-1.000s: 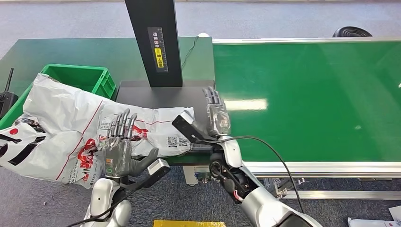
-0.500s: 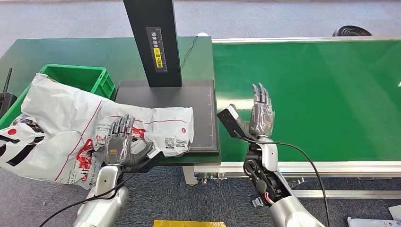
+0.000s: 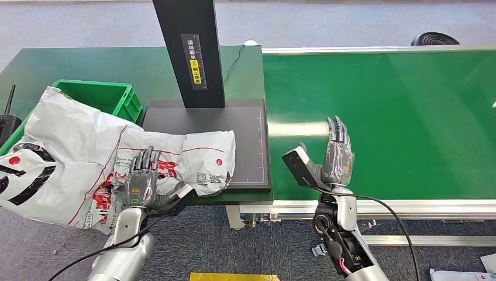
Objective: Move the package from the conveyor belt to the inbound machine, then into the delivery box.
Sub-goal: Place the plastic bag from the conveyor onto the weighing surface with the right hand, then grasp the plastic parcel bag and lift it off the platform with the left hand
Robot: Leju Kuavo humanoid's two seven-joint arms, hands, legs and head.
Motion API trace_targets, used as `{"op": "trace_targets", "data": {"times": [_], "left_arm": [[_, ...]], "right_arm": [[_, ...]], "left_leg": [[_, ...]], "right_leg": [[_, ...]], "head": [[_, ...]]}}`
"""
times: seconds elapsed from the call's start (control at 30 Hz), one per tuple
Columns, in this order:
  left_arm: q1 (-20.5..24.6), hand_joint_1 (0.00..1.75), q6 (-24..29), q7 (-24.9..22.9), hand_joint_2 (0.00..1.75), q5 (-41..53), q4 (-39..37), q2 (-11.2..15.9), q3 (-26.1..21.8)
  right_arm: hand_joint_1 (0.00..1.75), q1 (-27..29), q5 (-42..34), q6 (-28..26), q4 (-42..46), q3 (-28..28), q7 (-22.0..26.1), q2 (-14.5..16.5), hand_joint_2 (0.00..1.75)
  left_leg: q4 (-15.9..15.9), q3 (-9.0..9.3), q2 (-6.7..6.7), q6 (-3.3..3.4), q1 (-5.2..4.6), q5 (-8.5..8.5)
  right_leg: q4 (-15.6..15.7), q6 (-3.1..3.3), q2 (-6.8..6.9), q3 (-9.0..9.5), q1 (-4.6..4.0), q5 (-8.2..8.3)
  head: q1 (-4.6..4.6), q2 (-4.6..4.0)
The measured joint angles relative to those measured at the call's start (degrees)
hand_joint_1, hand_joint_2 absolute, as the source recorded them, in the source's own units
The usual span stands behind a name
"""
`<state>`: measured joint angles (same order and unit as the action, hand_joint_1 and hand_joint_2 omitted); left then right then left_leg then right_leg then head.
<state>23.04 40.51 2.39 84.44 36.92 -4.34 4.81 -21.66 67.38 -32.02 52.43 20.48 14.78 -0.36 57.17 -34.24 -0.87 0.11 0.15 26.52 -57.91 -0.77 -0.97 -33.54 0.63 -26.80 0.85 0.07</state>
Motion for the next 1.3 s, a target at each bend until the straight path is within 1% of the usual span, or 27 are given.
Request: {"op": "trace_targets", "data": {"times": [0.63,0.67,0.77,0.8,0.87,0.9,1.0,1.2,1.27,1.3], "left_arm": [[0.0,0.00,0.1,1.5,1.75,-1.1,0.2,-0.3,-2.1],[0.0,0.05,0.1,1.7,1.75,-1.4,0.1,-0.3,-2.3],[0.0,0.47,0.1,2.1,1.75,-2.0,-0.2,-0.3,-2.7],[0.0,0.77,0.1,2.3,1.75,-2.2,-0.3,-0.3,-2.8],[0.0,1.15,0.1,2.6,1.75,-2.6,-0.8,-0.4,-3.0],[0.0,1.43,0.1,2.7,1.75,-2.7,-1.0,-0.4,-3.0],[0.2,1.66,0.2,2.9,1.75,-3.0,-1.6,-0.4,-3.4],[1.4,1.66,0.2,3.1,1.75,-3.8,-2.3,-0.3,-4.2],[1.7,1.61,0.2,3.2,1.75,-4.2,-2.5,-0.3,-4.4],[1.9,1.62,0.2,3.2,1.75,-4.3,-2.6,-0.3,-4.6]], "right_arm": [[0.00,1.2,0.6,0.8,2.2,-0.1,0.2,-0.3,0.00],[0.00,1.2,0.6,0.9,2.3,-0.1,0.2,-0.3,0.00],[0.00,1.3,0.8,1.2,2.7,-0.2,0.2,-0.3,0.00],[0.00,1.3,0.8,1.2,2.8,-0.3,0.2,-0.3,0.00],[0.00,1.3,0.9,1.2,3.2,-0.6,0.0,-0.3,0.00],[0.00,1.4,1.0,1.2,3.4,-0.8,-0.1,-0.3,0.00],[0.00,1.8,1.4,1.4,4.6,-1.3,-0.5,-0.3,0.00],[0.00,3.1,1.9,2.1,7.4,-2.6,-1.0,-0.7,0.00],[0.00,3.4,2.0,2.2,8.0,-3.0,-1.0,-0.8,0.00],[0.00,3.5,2.1,2.2,8.3,-3.2,-1.0,-0.9,0.00]], "left_leg": [[0.0,0.40,0.01,-0.02,0.01,0.01],[0.0,0.40,0.01,-0.02,0.01,0.01],[0.0,0.41,0.01,-0.02,0.01,0.01],[0.0,0.41,0.01,-0.02,0.01,0.01],[0.0,0.42,0.01,-0.02,0.01,0.01],[0.0,0.43,0.02,-0.02,0.01,0.01],[0.0,0.46,0.03,-0.02,0.01,0.01],[0.0,0.47,0.03,-0.03,0.01,0.01],[0.0,0.47,0.02,-0.03,0.00,0.01],[0.0,0.47,0.02,-0.03,0.00,0.02]], "right_leg": [[0.0,0.01,-0.01,0.40,-0.04,0.00],[0.0,0.01,-0.01,0.39,-0.04,0.00],[0.0,0.01,-0.01,0.40,-0.04,-0.01],[0.0,0.01,-0.01,0.40,-0.04,-0.01],[0.0,0.01,-0.01,0.40,-0.04,-0.01],[0.0,0.01,-0.01,0.40,-0.04,0.00],[0.0,0.01,-0.01,0.43,-0.04,0.00],[0.0,0.01,-0.02,0.46,-0.04,-0.01],[0.0,0.01,-0.02,0.46,-0.03,-0.01],[0.0,0.01,-0.02,0.46,-0.03,-0.01]], "head": [[0.00,0.00],[0.00,0.00],[0.00,0.00],[0.01,0.00],[0.01,0.00],[0.01,0.00],[0.00,0.00],[0.00,0.00],[0.01,0.00],[0.01,0.00]]}}
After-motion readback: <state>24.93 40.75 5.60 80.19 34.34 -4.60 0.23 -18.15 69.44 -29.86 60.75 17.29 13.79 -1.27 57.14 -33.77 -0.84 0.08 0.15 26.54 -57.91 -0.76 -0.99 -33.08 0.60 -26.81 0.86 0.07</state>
